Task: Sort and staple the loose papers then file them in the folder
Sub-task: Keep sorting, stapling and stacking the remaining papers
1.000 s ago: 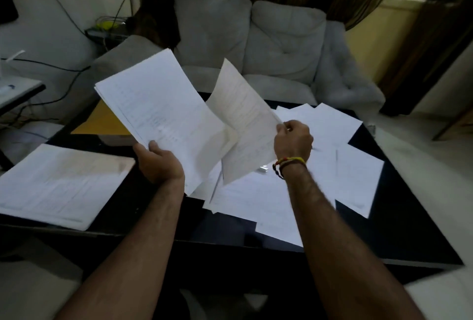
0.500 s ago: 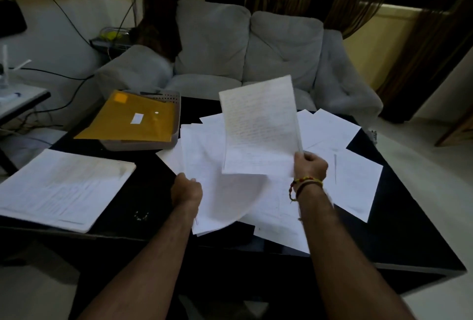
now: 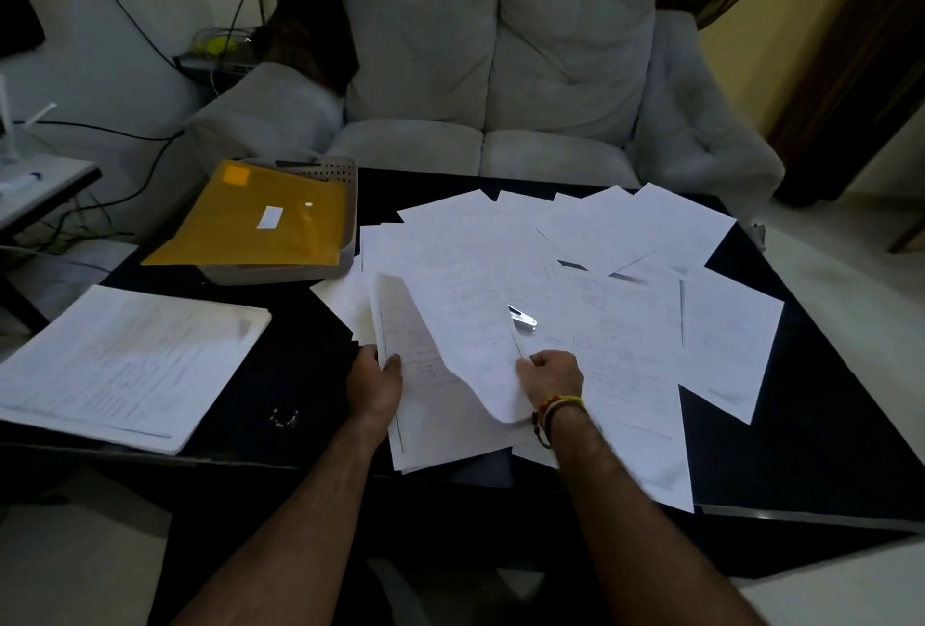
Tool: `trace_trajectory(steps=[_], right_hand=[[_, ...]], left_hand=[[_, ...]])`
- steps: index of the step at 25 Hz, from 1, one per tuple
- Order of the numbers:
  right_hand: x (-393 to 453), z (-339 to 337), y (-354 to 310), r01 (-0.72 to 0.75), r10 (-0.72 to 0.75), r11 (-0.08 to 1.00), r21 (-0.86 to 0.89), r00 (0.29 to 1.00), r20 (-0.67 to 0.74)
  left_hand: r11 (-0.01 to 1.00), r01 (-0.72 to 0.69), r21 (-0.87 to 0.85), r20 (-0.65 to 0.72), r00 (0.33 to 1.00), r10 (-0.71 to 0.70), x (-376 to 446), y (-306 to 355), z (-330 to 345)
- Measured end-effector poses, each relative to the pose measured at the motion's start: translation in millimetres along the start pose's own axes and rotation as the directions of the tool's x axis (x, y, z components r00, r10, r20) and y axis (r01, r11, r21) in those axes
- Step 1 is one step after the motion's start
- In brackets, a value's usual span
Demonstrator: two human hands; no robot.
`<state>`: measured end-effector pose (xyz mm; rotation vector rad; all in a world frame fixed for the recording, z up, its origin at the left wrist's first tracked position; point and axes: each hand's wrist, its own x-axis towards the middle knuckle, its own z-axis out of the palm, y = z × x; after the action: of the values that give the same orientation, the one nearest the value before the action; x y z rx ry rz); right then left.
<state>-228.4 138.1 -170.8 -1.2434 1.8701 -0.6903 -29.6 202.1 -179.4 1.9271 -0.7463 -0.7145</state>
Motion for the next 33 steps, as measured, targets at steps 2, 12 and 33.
trace_trajectory(steps=[2, 12, 33], right_hand=[[-5, 4, 4, 0.029, -0.03, 0.997, -0.078, 1.0, -0.003], [4, -8, 0, 0.035, -0.021, 0.993, -0.115, 0.993, 0.118], [26, -85, 30, -0.016, 0.039, 0.998, 0.053, 0.88, -0.473]], left_hand=[[1.0, 0.009, -0.016, -0.029, 1.0, -0.009, 7, -11, 1], [0.998, -0.043, 0.054, -0.02, 0.999, 0.044, 5, -12, 6], [0.898, -0.332, -0.289, 0.088, 0.925, 0.37, -28, 55, 62]])
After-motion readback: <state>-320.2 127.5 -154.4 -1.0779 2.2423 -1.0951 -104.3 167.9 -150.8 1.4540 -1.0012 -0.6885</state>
